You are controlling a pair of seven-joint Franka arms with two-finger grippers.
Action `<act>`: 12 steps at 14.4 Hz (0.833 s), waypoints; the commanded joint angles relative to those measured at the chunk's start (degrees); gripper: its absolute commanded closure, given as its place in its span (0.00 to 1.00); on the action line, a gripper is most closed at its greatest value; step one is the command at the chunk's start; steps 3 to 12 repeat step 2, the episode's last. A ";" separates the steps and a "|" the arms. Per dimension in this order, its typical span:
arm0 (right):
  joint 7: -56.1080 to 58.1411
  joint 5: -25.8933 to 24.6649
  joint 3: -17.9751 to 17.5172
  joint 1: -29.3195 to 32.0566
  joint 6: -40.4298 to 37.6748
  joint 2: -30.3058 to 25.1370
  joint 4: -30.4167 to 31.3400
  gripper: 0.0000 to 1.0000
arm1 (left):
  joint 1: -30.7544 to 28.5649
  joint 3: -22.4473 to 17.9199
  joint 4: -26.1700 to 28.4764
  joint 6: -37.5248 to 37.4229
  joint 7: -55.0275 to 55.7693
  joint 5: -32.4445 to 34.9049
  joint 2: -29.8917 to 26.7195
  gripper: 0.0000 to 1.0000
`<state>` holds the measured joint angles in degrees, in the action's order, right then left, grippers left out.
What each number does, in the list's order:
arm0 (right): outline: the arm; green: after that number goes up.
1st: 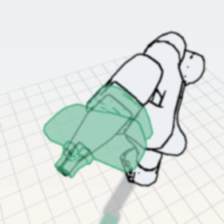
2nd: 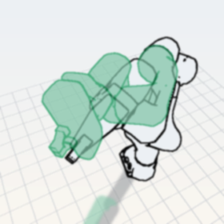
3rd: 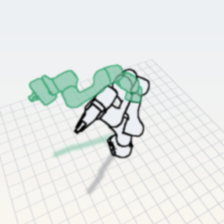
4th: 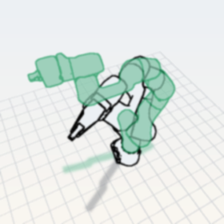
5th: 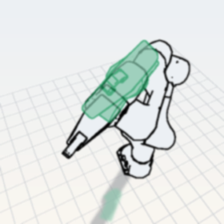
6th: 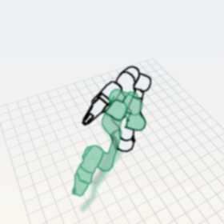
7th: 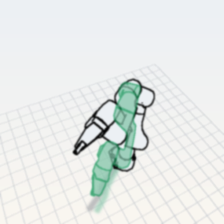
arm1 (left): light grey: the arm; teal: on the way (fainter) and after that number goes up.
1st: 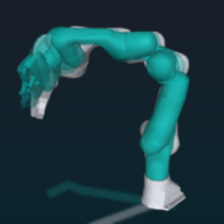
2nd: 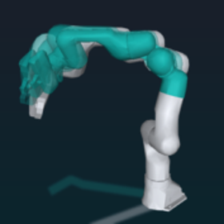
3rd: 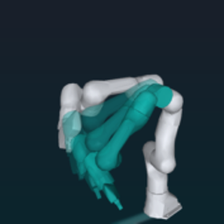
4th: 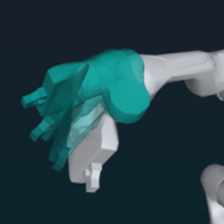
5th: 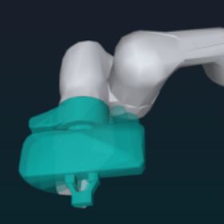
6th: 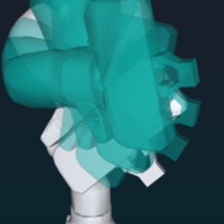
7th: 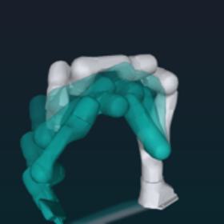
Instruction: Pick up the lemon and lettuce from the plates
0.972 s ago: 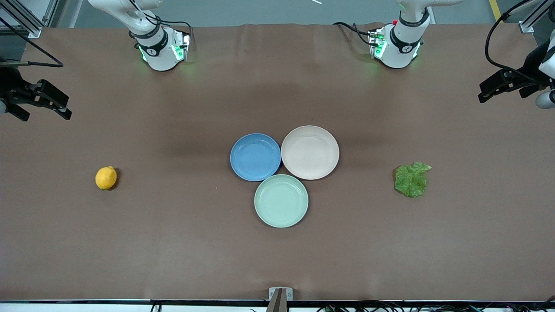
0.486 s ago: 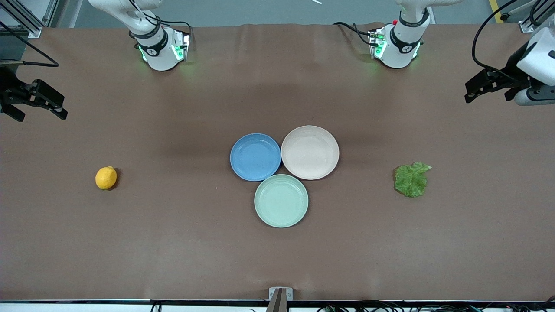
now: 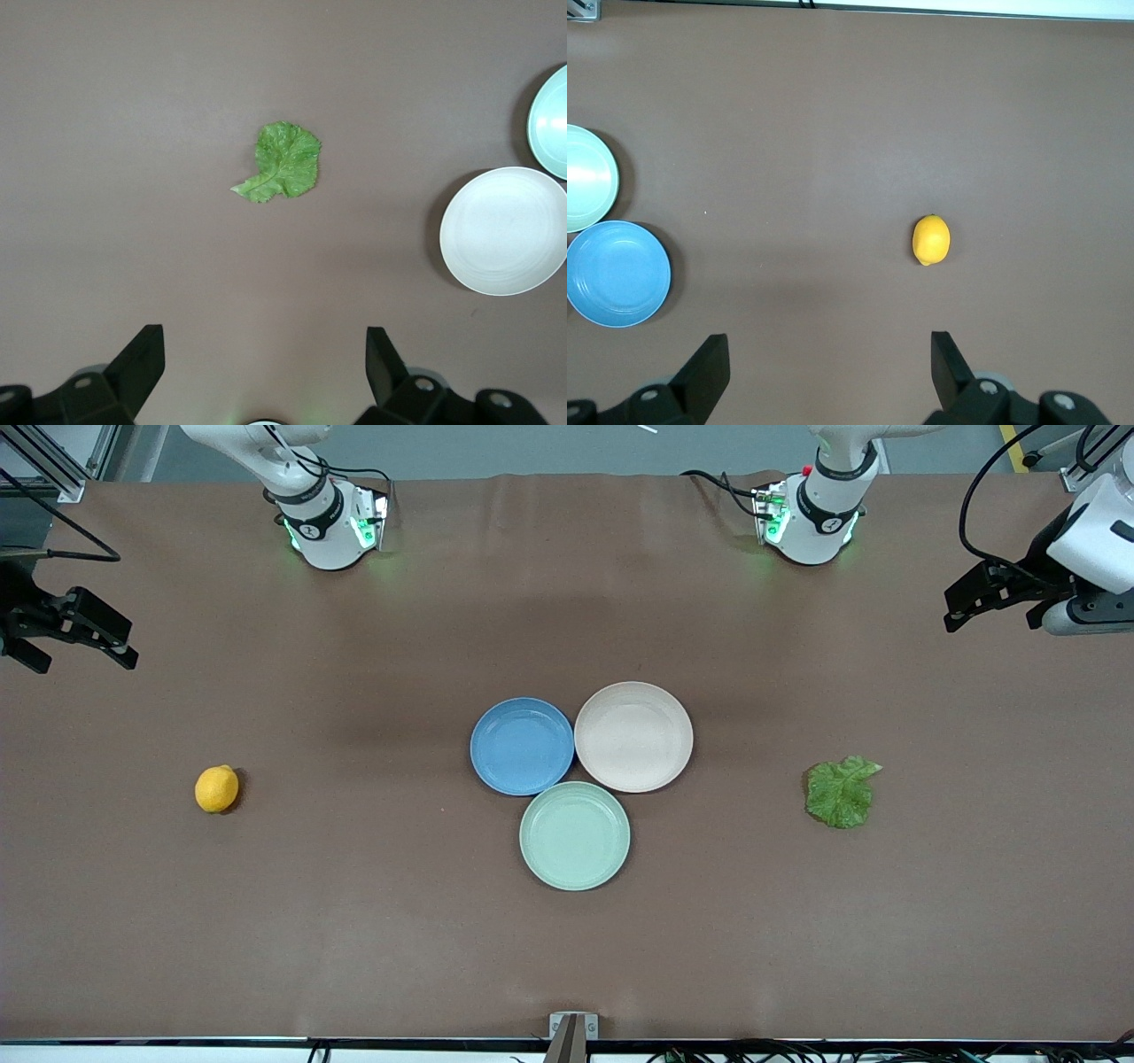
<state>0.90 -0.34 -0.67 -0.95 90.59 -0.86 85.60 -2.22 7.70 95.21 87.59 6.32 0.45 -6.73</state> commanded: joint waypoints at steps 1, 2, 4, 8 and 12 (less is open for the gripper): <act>0.77 -0.62 -0.39 0.51 -0.94 0.59 -1.31 0.00 | -0.42 0.48 -0.11 -3.47 -1.31 -0.37 -1.36 0.00; 0.77 -0.62 -0.39 0.51 -0.94 0.59 -1.31 0.00 | -0.51 0.13 -1.59 -3.40 -1.40 -0.10 -0.84 0.00; 0.77 -0.62 -0.39 0.51 -0.94 0.59 -1.31 0.00 | -0.51 0.13 -1.59 -3.40 -1.40 -0.10 -0.84 0.00; 0.77 -0.62 -0.39 0.51 -0.94 0.59 -1.31 0.00 | -0.51 0.13 -1.59 -3.40 -1.40 -0.10 -0.84 0.00; 0.77 -0.62 -0.39 0.51 -0.94 0.59 -1.31 0.00 | -0.51 0.13 -1.59 -3.40 -1.40 -0.10 -0.84 0.00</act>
